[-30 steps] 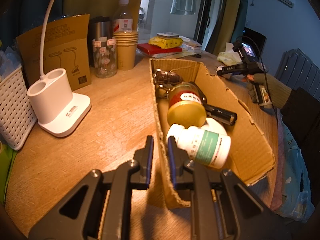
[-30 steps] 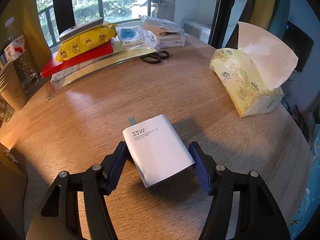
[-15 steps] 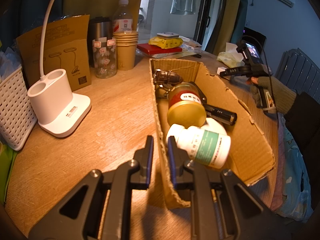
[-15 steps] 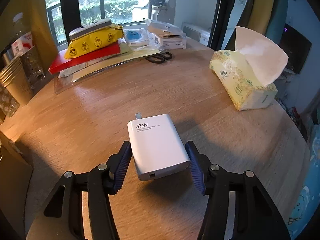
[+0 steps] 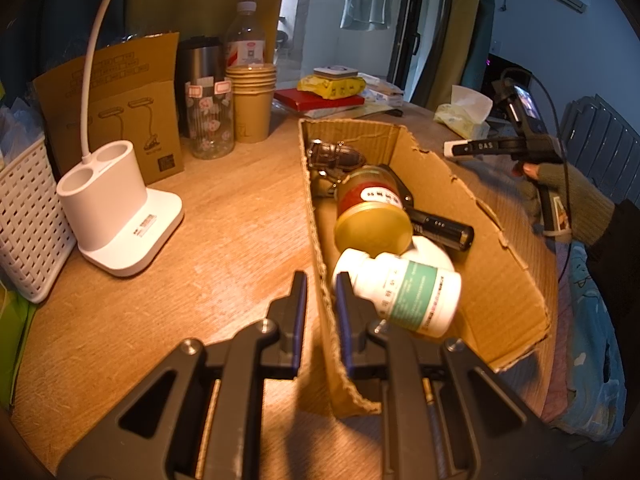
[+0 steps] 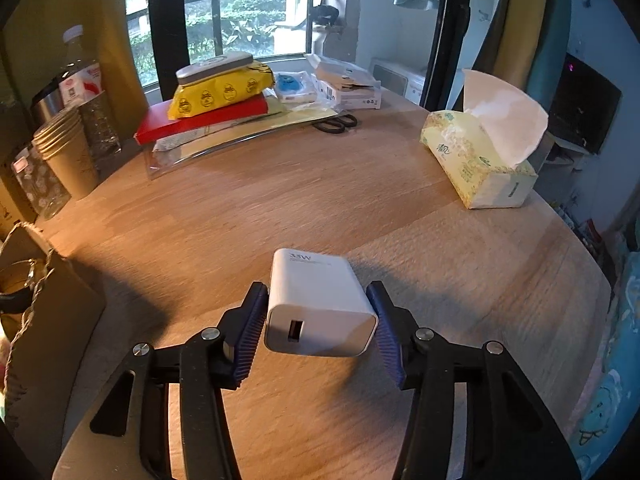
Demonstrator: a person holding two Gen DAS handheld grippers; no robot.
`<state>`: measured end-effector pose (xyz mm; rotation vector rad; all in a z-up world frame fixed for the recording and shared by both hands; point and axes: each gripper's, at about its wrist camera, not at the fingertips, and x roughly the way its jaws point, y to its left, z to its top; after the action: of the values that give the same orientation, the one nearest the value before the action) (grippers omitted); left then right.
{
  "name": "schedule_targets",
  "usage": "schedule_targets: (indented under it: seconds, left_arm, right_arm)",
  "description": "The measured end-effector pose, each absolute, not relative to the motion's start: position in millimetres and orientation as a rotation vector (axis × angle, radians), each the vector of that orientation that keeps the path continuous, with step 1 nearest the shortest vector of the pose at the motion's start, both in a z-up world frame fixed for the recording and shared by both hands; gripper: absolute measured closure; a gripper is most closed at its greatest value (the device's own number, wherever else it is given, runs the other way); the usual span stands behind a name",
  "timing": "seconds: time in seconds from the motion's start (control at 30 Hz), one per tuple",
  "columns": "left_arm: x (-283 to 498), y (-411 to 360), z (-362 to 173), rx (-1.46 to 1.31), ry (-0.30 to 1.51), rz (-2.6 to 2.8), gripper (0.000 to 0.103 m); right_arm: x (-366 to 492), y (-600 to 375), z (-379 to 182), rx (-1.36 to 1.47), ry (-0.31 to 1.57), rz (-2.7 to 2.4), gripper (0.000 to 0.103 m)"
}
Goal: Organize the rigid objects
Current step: 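Lift the charger and carry it over the box with the right gripper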
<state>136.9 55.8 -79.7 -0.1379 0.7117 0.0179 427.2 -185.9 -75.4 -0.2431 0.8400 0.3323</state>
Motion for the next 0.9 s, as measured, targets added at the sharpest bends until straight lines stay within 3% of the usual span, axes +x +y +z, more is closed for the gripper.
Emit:
schedule_targets:
  seconds: [0.4,0.9]
  left_arm:
    - [136,56,-79,-0.134,0.71,0.019,0.087]
    - [135,57,-78,-0.129,0.708,0.023,0.087]
  right_arm:
    - [382,-181,-54,-0.26,0.762,0.37,0.051]
    - [273,-120,13,-0.352,0.632,0.572,0.051]
